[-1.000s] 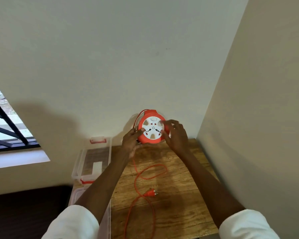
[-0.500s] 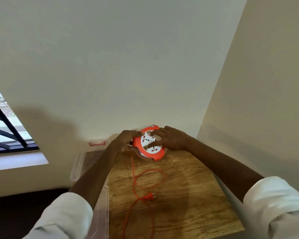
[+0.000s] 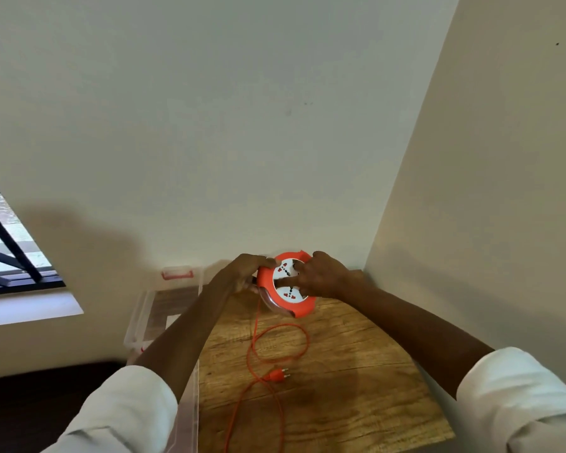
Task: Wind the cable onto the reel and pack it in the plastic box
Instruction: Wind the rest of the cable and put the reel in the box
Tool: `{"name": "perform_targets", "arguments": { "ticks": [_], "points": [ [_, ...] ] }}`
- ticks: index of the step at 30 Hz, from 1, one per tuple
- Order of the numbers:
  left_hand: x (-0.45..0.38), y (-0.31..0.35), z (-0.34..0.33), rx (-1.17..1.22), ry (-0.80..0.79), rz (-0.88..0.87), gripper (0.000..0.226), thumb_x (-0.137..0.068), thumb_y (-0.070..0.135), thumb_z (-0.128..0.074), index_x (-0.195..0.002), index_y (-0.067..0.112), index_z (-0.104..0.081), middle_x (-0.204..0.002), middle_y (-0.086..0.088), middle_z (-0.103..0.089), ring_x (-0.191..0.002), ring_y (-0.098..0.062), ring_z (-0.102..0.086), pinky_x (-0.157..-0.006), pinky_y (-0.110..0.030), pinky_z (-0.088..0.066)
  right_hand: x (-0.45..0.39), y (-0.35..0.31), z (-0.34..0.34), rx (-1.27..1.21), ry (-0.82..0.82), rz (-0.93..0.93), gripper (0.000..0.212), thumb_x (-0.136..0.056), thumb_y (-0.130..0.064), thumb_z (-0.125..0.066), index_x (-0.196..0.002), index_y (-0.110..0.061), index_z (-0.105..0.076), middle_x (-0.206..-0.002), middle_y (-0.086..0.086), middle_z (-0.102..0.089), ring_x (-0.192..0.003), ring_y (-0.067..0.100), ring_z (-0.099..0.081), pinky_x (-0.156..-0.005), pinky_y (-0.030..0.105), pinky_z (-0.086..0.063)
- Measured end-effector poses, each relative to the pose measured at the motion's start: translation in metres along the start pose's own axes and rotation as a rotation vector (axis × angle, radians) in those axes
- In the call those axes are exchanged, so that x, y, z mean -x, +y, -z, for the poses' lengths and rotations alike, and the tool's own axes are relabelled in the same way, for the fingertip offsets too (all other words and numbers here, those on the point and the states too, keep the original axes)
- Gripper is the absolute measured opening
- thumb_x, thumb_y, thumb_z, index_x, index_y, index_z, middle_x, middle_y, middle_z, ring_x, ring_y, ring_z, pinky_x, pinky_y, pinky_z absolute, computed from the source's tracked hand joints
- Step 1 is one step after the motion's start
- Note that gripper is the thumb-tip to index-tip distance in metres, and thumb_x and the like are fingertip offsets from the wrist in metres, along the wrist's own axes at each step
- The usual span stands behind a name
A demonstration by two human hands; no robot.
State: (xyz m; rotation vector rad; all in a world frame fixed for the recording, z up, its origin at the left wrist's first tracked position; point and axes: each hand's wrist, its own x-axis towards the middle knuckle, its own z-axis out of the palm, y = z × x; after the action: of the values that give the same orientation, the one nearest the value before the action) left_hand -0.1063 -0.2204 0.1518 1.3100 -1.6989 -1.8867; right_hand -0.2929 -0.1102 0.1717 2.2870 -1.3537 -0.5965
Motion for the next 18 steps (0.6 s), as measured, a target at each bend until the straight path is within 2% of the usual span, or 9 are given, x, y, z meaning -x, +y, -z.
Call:
{"name": "perform_targets", "arguments": {
  "ticks": [3,5,8,10,11,13,15,16,18],
  "points": [
    [0.003,-0.011,-0.014,0.130,0.029,-0.076,0.039,-0.086,0.028,-0.074,-0.118,0.006,-0.069,-0.105,-0.012,-0.076,-0.091,-0.032,-0.072,-0.077,-0.047,-0.062,0.000,-0.005,-0.008,-0.109,0.002,-0.160,0.060,-0.098,-0.040,-0.057,-0.153,-0.042,-0.032,-0.131,0.014,-0.063,-0.109,0.033,-0.066,-0.082,0.040,-0.053],
    [0.006,-0.018,-0.024,0.222,0.053,-0.108,0.042,-0.086,0.030,-0.075,-0.121,0.008,-0.068,-0.099,-0.008,-0.078,-0.085,-0.026,-0.075,-0.069,-0.041,-0.063,0.000,-0.006,-0.014,-0.180,0.023,-0.284,0.063,-0.094,-0.046,-0.060,-0.151,-0.042,-0.034,-0.129,0.011,-0.066,-0.106,0.031,-0.068,-0.081,0.038,-0.053],
    [0.007,-0.026,-0.046,0.412,0.145,-0.119,0.039,-0.084,0.028,-0.079,-0.119,0.014,-0.070,-0.104,-0.008,-0.077,-0.093,-0.028,-0.075,-0.077,-0.045,-0.063,-0.001,-0.009,-0.016,-0.361,0.081,-0.576,0.066,-0.088,-0.059,-0.060,-0.147,-0.042,-0.039,-0.128,0.007,-0.068,-0.107,0.031,-0.069,-0.085,0.037,-0.052],
    [0.010,-0.028,-0.064,0.544,0.187,-0.170,0.033,-0.085,0.024,-0.078,-0.116,0.018,-0.072,-0.101,-0.004,-0.079,-0.090,-0.026,-0.076,-0.071,-0.042,-0.064,-0.006,-0.010,-0.014,-0.542,0.139,-0.801,0.066,-0.084,-0.064,-0.059,-0.144,-0.040,-0.043,-0.130,0.006,-0.067,-0.109,0.033,-0.067,-0.091,0.039,-0.050],
    [0.010,-0.029,-0.073,0.581,0.207,-0.207,0.032,-0.086,0.024,-0.077,-0.117,0.018,-0.072,-0.101,-0.002,-0.079,-0.090,-0.025,-0.076,-0.071,-0.041,-0.064,-0.008,-0.010,-0.012,-0.663,0.170,-0.908,0.069,-0.081,-0.067,-0.059,-0.142,-0.038,-0.045,-0.131,0.006,-0.066,-0.112,0.034,-0.065,-0.094,0.041,-0.049],
    [0.013,-0.028,-0.086,0.593,0.234,-0.277,0.037,-0.088,0.026,-0.075,-0.124,0.018,-0.069,-0.110,-0.002,-0.077,-0.098,-0.025,-0.075,-0.081,-0.044,-0.063,-0.012,-0.011,-0.009,-0.947,0.199,-1.098,0.074,-0.077,-0.071,-0.060,-0.141,-0.036,-0.045,-0.135,0.006,-0.063,-0.119,0.034,-0.062,-0.099,0.044,-0.048],
    [0.015,-0.026,-0.092,0.506,0.285,-0.320,0.048,-0.088,0.034,-0.075,-0.133,0.020,-0.063,-0.121,-0.001,-0.071,-0.105,-0.024,-0.072,-0.088,-0.044,-0.061,-0.017,-0.011,-0.008,-1.281,0.242,-1.249,0.077,-0.081,-0.068,-0.064,-0.144,-0.030,-0.045,-0.144,0.005,-0.057,-0.125,0.032,-0.058,-0.099,0.043,-0.049],
    [0.016,-0.026,-0.094,0.451,0.308,-0.326,0.053,-0.088,0.038,-0.075,-0.136,0.021,-0.060,-0.126,-0.002,-0.068,-0.108,-0.025,-0.070,-0.090,-0.045,-0.060,-0.018,-0.011,-0.008,-1.489,0.300,-1.325,0.077,-0.082,-0.064,-0.068,-0.145,-0.025,-0.046,-0.145,0.006,-0.056,-0.123,0.031,-0.059,-0.093,0.039,-0.052],
    [0.016,-0.026,-0.097,0.387,0.322,-0.332,0.058,-0.087,0.042,-0.074,-0.138,0.020,-0.058,-0.131,-0.003,-0.064,-0.110,-0.027,-0.068,-0.092,-0.047,-0.059,-0.018,-0.013,-0.008,-1.928,0.433,-1.477,0.076,-0.082,-0.054,-0.075,-0.142,-0.016,-0.048,-0.138,0.010,-0.060,-0.105,0.028,-0.065,-0.075,0.033,-0.057]
  ]
}}
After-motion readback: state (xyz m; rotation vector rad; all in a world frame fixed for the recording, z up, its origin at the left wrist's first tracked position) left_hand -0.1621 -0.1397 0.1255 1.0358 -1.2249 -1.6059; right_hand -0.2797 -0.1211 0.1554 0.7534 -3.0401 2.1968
